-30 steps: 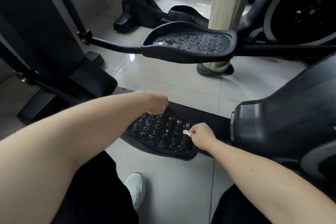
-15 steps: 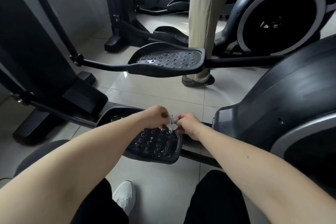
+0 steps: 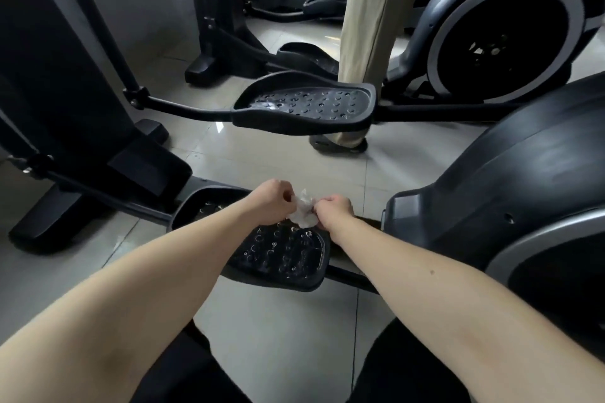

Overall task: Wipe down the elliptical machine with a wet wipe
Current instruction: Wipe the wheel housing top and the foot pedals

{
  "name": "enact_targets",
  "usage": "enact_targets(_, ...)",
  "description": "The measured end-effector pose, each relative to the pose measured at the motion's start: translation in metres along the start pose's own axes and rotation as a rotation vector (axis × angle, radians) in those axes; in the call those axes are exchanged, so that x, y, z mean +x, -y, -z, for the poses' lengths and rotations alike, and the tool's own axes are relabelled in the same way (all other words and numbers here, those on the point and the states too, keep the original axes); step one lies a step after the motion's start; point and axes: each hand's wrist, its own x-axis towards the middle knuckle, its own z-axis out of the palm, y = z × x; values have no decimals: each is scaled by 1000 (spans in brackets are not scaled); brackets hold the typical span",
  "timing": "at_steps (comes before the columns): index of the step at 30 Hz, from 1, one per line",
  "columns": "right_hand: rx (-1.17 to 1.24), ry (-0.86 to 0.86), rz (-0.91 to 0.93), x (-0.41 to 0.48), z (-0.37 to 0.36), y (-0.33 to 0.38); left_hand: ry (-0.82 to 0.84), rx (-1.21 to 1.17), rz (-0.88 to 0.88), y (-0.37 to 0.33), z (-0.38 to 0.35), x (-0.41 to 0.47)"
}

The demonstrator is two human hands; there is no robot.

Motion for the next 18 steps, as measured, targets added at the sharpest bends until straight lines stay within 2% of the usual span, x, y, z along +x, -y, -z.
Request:
enact_targets(2,-65,-163,45,-5,-2,-7,1,-31,9,6,-8,9)
enact_targets(3,-70,-190,40,-5,-3,-11,13,-60,20,9,-12,12)
enact_targets(5,34,-119,-20,0,-9,-19,44,-106,16,18,-19,18)
enact_targets(8,265,100,-98,11,-20,-18,74,-208,-33,29,-26,34)
enact_targets(10,253,95,-88,24,-25,-20,94,-257,-71,38,-31,44)
enact_targets(12,149,11,-81,31,-24,-26,147,-262,-97,46,-33,45)
enact_targets(14,-129,-66,-15,33,-16,-31,179,-261,-53,58,-37,44)
enact_targets(16,-419,-39,76,44,-8,-36,176,-194,5,74,-44,46)
enact_targets(18,-596,7,150,58,-4,-46,181,-84,18,84,-54,55)
